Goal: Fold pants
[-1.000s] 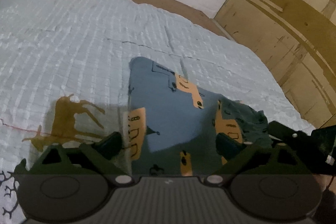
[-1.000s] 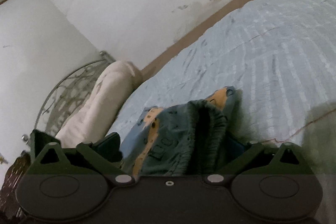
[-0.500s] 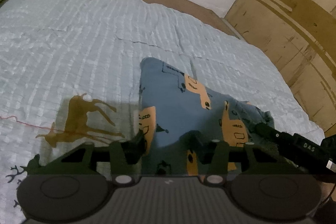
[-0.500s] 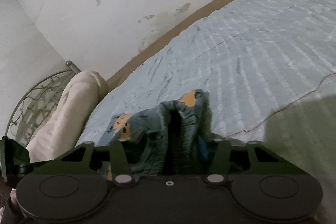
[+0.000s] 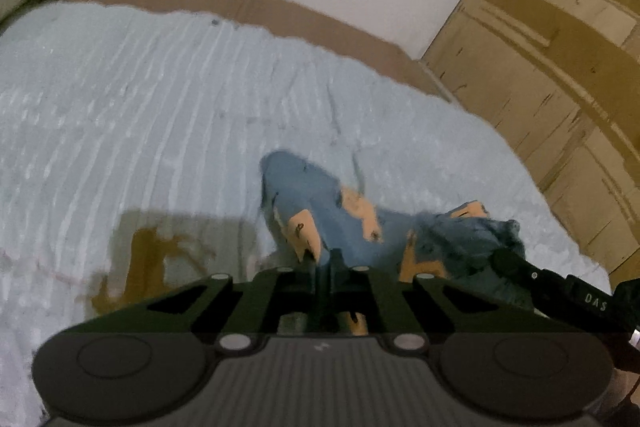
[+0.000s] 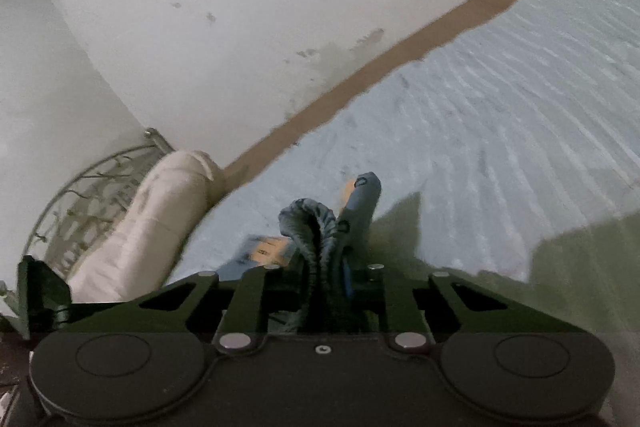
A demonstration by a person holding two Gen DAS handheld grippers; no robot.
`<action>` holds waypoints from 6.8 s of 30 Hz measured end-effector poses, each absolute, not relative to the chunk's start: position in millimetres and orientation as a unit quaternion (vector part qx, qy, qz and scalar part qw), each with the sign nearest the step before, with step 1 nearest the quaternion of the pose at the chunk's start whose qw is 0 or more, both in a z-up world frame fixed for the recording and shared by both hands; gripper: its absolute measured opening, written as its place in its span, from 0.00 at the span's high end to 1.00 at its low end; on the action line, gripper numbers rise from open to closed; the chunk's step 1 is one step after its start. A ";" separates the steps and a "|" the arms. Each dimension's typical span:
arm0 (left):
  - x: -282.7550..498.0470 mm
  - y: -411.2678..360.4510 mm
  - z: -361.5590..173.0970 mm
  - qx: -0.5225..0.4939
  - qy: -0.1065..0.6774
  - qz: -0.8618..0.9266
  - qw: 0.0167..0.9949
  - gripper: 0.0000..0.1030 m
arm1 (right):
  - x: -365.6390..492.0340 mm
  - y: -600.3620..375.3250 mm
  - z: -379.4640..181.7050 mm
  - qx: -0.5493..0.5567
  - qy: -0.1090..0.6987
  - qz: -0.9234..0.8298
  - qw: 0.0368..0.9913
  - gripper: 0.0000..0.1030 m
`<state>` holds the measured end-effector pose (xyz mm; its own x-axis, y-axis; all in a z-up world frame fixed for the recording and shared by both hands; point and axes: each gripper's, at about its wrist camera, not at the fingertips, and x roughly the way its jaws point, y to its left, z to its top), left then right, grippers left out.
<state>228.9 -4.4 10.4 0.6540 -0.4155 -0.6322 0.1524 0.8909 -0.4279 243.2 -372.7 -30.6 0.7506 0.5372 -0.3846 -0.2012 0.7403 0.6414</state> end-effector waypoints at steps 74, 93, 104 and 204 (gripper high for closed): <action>74.8 1.7 63.4 -0.077 0.229 -0.009 0.970 0.01 | 126.2 -286.1 53.6 0.072 0.142 0.146 0.976 0.01; 38.2 -7.8 20.5 -0.031 0.230 -0.006 0.973 0.01 | 70.8 -287.9 11.2 0.036 0.145 0.102 0.983 0.01; 37.7 -10.6 8.6 -0.026 0.241 -0.011 0.970 0.01 | 69.0 -293.5 0.5 0.036 0.154 0.089 0.983 0.01; 32.5 -15.4 16.5 -0.032 0.231 -0.018 0.972 0.01 | 69.4 -289.4 -7.0 0.032 0.165 0.092 0.981 0.01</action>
